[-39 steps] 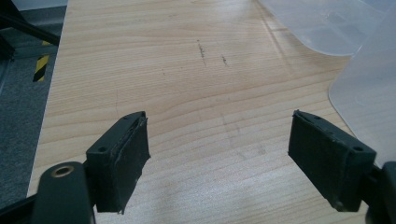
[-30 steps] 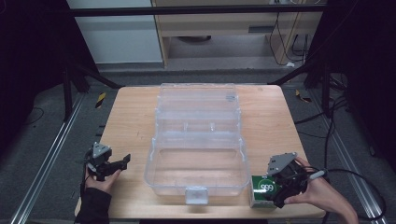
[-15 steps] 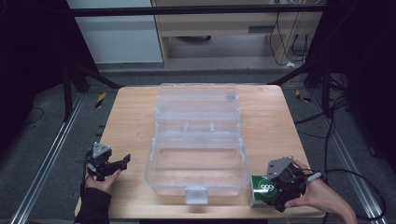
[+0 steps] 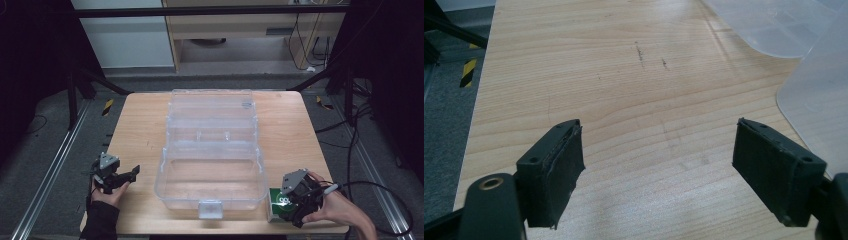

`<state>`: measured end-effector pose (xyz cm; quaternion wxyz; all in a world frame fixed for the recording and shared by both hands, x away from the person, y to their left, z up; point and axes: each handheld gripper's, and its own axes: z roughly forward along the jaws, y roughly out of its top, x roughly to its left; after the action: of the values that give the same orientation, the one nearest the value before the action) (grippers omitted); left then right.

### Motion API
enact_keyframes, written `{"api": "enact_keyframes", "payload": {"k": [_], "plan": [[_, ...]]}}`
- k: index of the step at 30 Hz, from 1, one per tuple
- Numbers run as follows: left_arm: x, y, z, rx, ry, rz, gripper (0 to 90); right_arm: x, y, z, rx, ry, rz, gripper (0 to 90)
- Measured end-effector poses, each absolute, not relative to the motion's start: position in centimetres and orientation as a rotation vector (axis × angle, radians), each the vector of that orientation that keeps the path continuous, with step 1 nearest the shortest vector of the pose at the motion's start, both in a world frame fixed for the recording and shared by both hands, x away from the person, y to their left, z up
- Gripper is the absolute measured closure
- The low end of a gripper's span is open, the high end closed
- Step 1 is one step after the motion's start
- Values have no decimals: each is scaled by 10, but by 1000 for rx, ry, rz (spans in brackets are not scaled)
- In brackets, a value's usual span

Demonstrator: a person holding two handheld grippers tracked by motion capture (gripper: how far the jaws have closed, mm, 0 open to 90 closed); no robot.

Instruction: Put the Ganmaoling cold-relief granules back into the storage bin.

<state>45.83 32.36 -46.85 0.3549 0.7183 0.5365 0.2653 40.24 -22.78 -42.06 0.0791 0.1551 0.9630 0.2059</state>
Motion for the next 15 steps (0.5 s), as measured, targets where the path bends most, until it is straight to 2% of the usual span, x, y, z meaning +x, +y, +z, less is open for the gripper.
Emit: {"api": "enact_keyframes", "payload": {"k": [15], "plan": [[459,324,-469,1857,1386,686,199,409,-217,-435,403,2954,511,27]]}}
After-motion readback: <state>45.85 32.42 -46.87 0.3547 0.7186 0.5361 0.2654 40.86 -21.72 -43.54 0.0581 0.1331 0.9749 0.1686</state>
